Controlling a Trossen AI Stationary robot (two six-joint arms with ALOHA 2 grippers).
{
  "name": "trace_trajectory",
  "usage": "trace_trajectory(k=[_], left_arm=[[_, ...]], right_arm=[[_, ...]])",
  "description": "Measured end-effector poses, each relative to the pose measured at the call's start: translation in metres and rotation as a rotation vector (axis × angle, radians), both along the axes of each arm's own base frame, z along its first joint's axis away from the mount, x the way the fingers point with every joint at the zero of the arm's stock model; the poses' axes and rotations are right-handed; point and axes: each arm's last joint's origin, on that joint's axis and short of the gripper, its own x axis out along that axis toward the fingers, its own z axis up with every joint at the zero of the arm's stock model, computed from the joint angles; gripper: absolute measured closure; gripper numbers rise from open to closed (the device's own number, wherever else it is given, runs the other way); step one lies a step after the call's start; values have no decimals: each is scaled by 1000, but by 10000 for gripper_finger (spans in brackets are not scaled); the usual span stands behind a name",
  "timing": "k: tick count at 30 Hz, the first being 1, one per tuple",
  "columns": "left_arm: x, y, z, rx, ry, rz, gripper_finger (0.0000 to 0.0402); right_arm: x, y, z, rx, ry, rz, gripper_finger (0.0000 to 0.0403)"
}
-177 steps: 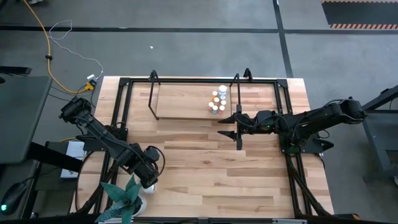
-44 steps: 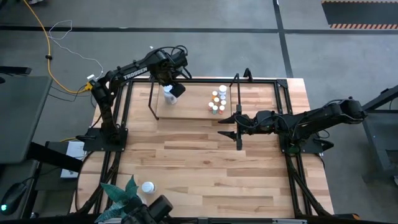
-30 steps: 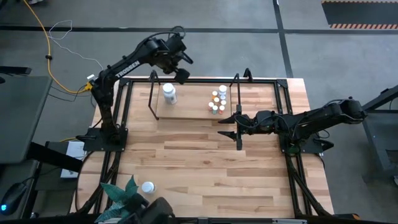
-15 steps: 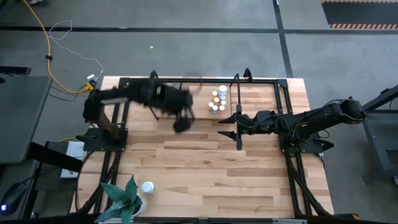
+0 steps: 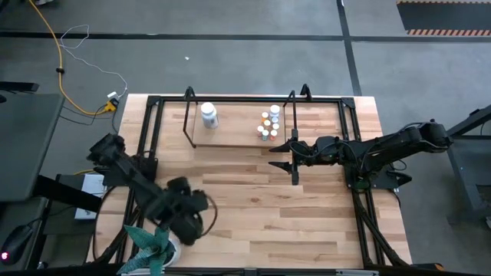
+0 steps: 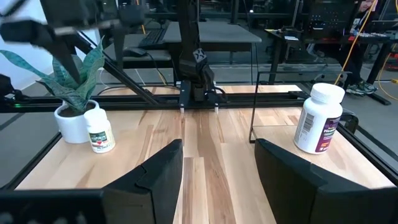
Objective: Pick and place medicine bottles onto shelf by color
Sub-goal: Put the white and green pill bottle on the shelf
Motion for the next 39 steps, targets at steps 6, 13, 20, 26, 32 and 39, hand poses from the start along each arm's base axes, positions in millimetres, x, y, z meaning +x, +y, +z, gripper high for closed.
trace_trajectory(k=[6, 13, 20, 26, 32, 39], left_arm=[[-13, -24, -40, -55, 50, 45, 92], [-10, -31, -67, -196, 79, 54, 92], [-8, -25, -76, -245, 137, 94, 92], [-9, -20, -87, -285, 199, 140, 92], [-16, -18, -105, -318, 280, 164, 92], [-12, -20, -105, -321, 232, 137, 92]], right_arm=[[0, 0, 0, 22, -3, -3, 210], [0, 0, 2, 17, -18, -11, 210], [0, 0, 2, 16, -16, -11, 210], [0, 0, 1, 15, -16, -12, 210], [0, 0, 1, 15, -16, -12, 210], [0, 0, 1, 15, -16, -12, 210]])
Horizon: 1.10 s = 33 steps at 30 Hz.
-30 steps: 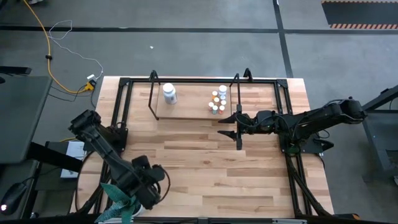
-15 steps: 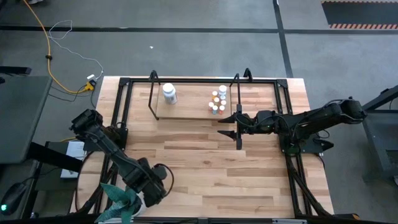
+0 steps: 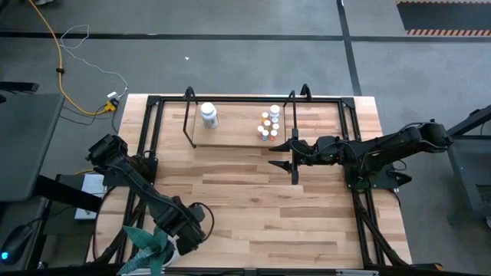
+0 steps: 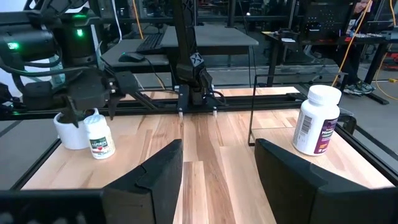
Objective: Pick and place medicine bottles onto shelf by color
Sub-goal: Put the white and green pill bottle on the shelf
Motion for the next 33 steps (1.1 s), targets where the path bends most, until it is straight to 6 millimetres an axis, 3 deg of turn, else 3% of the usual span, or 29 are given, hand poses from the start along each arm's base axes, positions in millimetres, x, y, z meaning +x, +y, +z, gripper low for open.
trace_trajectory(k=[23, 27, 33], left_arm=[[2, -3, -17, 8, 28, -13, 94], [1, -4, -17, 6, 30, -15, 116], [1, -3, -17, 2, 31, -23, 187]], right_arm=[[0, 0, 0, 0, 0, 0, 210], [0, 0, 0, 0, 0, 0, 210], [0, 0, 0, 0, 0, 0, 210]])
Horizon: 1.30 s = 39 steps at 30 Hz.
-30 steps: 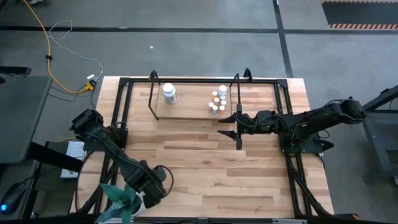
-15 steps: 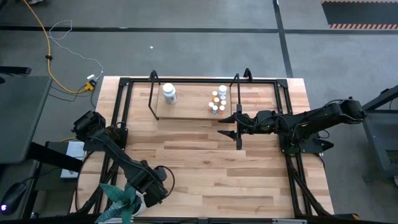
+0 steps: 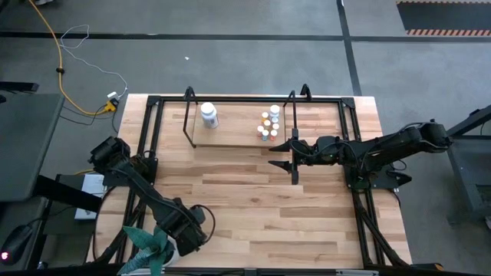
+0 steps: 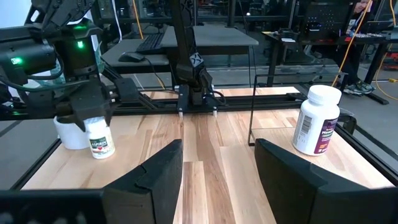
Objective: Pick and place medicine bottles onto shelf by color
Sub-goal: Put the white and green pill bottle on the shelf
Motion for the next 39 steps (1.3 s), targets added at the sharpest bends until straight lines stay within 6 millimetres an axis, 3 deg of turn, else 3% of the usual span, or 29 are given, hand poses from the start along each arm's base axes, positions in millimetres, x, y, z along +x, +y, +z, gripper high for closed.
trace_trajectory(k=[3, 9, 17, 22, 28, 36, 39], left_arm=[[2, 2, 0, -33, 18, -17, 218], [16, 11, 14, -118, -21, -126, 218], [57, 50, 62, -98, -238, -287, 210], [70, 98, 98, 72, -268, -322, 208], [72, 172, 126, 299, -219, -233, 206], [63, 272, 120, 326, -108, -36, 205], [59, 299, 114, 318, -81, 33, 205]], right_arm=[[0, 0, 0, 0, 0, 0, 210], [0, 0, 0, 0, 0, 0, 210], [0, 0, 0, 0, 0, 0, 210], [0, 0, 0, 0, 0, 0, 210], [0, 0, 0, 0, 0, 0, 210], [0, 0, 0, 0, 0, 0, 210], [0, 0, 0, 0, 0, 0, 210]])
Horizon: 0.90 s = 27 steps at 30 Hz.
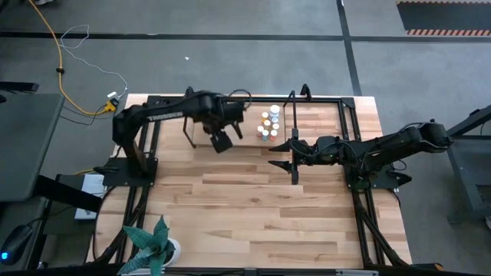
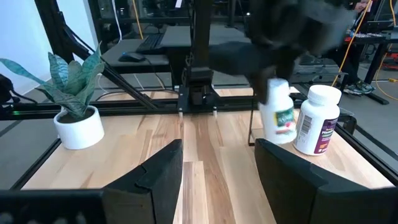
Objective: Pick and place medicine bottles onto shelf by color
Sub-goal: Put the white and green pill bottle on the shelf
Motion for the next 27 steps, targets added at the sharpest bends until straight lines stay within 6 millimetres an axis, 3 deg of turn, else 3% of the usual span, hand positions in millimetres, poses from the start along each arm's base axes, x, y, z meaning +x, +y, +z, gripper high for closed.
trace_trajectory(k=[7, 16, 27], left_arm=[[3, 35, -25, -100, 41, 60, 204], [21, 53, -67, -139, 145, 12, 204], [22, 66, -69, -60, 153, 7, 204]], right_arm=[[0, 0, 0, 0, 0, 0, 210], [0, 0, 0, 0, 1, 0, 210], [0, 0, 0, 0, 0, 0, 210]])
